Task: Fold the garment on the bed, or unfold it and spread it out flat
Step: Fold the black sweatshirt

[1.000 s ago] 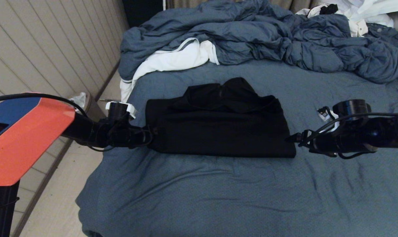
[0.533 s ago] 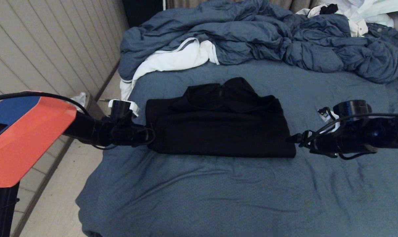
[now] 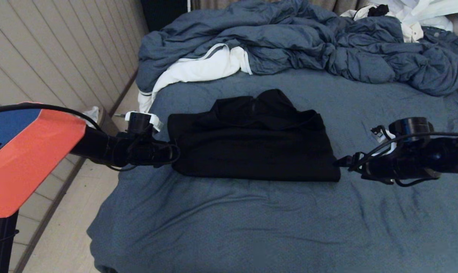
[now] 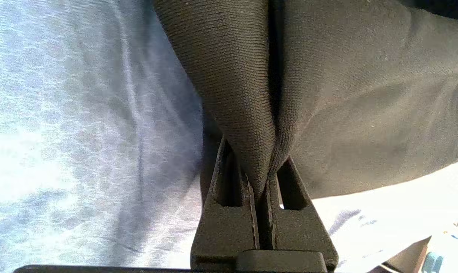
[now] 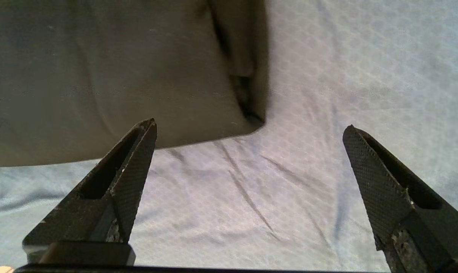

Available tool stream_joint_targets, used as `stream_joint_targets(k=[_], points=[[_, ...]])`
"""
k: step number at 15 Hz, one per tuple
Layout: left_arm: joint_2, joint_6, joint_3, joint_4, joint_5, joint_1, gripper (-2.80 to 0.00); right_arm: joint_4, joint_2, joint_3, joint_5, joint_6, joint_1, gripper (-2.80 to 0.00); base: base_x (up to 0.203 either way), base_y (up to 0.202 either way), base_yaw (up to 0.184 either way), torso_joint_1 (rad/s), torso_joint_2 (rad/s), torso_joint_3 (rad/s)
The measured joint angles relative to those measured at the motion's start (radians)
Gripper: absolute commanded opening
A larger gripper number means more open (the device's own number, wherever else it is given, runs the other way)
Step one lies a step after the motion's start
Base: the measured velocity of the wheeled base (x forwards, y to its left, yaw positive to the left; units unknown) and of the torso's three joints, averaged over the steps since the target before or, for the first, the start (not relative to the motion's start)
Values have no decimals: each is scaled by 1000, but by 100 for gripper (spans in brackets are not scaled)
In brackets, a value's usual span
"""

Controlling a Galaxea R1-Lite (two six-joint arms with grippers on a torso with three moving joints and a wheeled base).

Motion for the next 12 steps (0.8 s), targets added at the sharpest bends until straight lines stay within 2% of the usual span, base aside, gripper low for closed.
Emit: stream_joint_targets(k=[7,12], points=[[-2,0,4,-1,0,-2,-280,-15,36,11,6,23,-13,0,0,0,0,0,0,0],[-2,0,4,-3,-1,-3,-280,-214,101,25,-2,97,39,0,0,0,0,0,0,0]])
